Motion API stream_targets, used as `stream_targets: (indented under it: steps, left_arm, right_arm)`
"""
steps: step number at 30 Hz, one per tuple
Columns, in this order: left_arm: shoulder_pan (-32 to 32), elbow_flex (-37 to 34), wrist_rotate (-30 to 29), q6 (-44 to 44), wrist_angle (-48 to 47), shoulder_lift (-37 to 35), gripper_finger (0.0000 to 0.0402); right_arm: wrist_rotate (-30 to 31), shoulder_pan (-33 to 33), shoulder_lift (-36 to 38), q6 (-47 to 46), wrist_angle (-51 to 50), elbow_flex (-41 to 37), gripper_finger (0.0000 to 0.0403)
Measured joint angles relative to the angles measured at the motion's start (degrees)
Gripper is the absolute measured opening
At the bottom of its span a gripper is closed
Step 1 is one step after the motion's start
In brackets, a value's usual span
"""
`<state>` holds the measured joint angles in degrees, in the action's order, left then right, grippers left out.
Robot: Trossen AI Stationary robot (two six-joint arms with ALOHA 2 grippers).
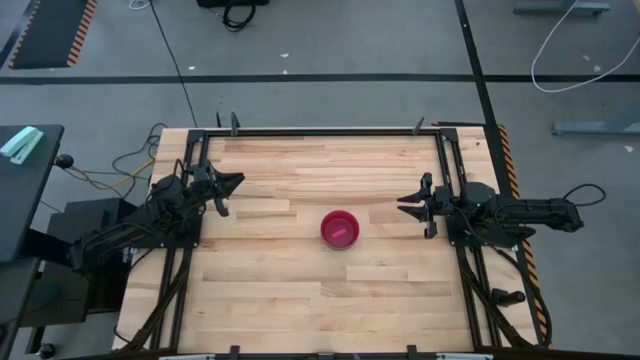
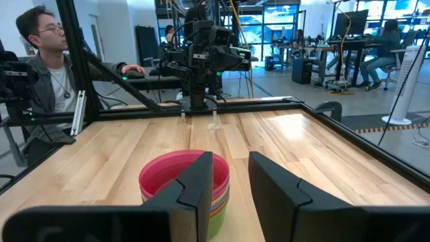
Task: Nest bowls inside each other
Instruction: Return to home position
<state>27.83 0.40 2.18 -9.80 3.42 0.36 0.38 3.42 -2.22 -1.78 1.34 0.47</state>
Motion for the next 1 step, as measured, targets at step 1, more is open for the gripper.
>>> stream_targets:
  steps: [1]
  left_arm:
    - [0.0,0.0,0.0,0.0,0.0,0.0,0.0061]
  right_arm:
    - [0.0,0.0,0.0,0.0,0.0,0.0,0.0105]
